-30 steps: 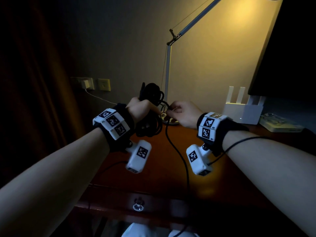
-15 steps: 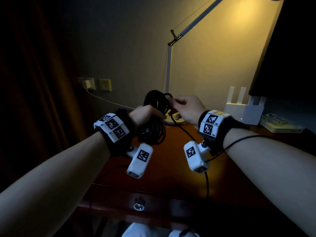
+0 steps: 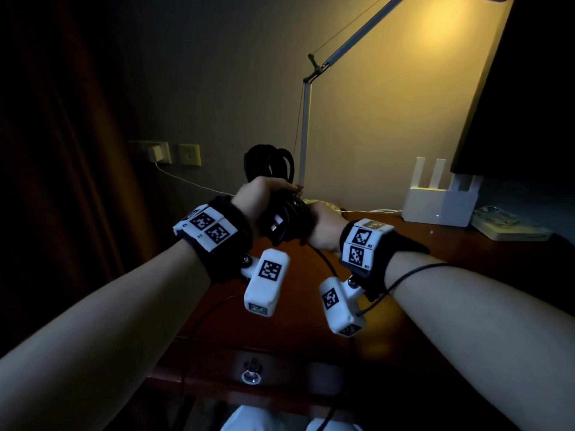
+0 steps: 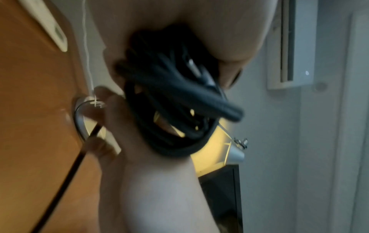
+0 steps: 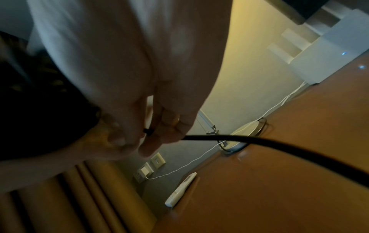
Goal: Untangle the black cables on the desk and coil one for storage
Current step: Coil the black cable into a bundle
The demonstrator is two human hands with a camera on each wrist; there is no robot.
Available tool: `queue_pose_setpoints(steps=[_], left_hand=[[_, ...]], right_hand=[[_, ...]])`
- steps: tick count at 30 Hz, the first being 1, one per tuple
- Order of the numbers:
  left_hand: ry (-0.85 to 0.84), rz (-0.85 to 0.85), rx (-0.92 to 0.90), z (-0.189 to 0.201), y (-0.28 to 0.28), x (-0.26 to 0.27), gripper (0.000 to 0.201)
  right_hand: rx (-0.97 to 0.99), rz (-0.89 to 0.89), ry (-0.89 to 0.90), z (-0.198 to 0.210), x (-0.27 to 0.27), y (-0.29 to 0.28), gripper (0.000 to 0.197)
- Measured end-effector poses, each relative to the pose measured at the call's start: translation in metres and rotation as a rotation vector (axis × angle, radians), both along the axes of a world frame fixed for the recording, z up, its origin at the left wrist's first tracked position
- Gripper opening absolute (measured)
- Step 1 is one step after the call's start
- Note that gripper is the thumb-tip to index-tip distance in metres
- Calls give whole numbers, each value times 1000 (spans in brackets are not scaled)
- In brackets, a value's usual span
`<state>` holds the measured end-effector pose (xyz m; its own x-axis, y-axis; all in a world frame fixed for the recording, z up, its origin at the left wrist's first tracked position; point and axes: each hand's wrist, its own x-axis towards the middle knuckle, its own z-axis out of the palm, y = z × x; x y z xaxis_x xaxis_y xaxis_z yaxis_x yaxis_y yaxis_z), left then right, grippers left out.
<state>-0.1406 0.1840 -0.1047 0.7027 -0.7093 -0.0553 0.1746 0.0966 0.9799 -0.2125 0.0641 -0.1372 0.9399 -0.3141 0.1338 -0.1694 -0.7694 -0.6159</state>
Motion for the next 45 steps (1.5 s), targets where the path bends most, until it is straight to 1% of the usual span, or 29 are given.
queue_pose_setpoints(steps=[2,3,4,6,8,10,11,13,14,17,19,22,25,27,29,31,34,37,40,41,44,45], left_hand=[[12,39,-26,-1,-1,2,38],[5,79,-26,-1,-1,4,40],[-21,147,-17,-2,-3,7,40],[-69,258,-14,-2,-6,11,35],[-79,301,13,-3,-13,16,43],[-87,369,1,-6,-18,23,53],[-132,403,-28,-6,-19,26,54],[-252,476,-102,-3,-17,28,36],[-289,490,-127,-2,-14,29,35],[-438,501,-180,2,-8,32,38],[-532,495,-146,1,-6,34,38],[-659,507,-38,-2,-4,34,43],[-825,492,98,-6,0,33,52],[-890,458,168,-9,2,31,56],[-924,429,245,-10,1,30,59],[-929,393,335,-8,1,32,62],[-916,302,442,-3,3,31,67],[-938,258,518,-3,2,33,59],[-871,235,575,-5,1,36,73],[-848,223,585,-6,1,38,75],[-774,207,577,-10,-1,41,71],[-749,198,575,-12,-2,42,73]], right_hand=[[29,32,30,0,-2,3,12],[25,35,39,-1,-2,2,18],[19,28,38,-1,-1,2,19],[10,-25,46,-2,0,3,13],[11,-40,45,-1,1,4,22],[1,-47,93,0,-1,4,29],[-22,-59,143,0,-2,3,27],[-104,-96,281,-1,-4,3,18],[-115,-110,327,-3,-4,1,21],[-17,-131,394,-9,-3,-3,27],[15,-130,415,-8,-3,-1,28],[-67,-92,362,1,-4,6,31],[-222,-54,214,14,-6,14,36],[-306,-30,149,19,-8,16,34],[-351,-2,120,22,-11,19,28],[-374,23,90,24,-13,21,24],[-334,43,47,21,-14,19,25],[-294,45,13,18,-15,18,27],[-285,41,-26,17,-17,18,24],[-299,45,-47,16,-17,18,22],[-270,26,-111,14,-14,15,16],[-248,21,-135,13,-13,15,14]])
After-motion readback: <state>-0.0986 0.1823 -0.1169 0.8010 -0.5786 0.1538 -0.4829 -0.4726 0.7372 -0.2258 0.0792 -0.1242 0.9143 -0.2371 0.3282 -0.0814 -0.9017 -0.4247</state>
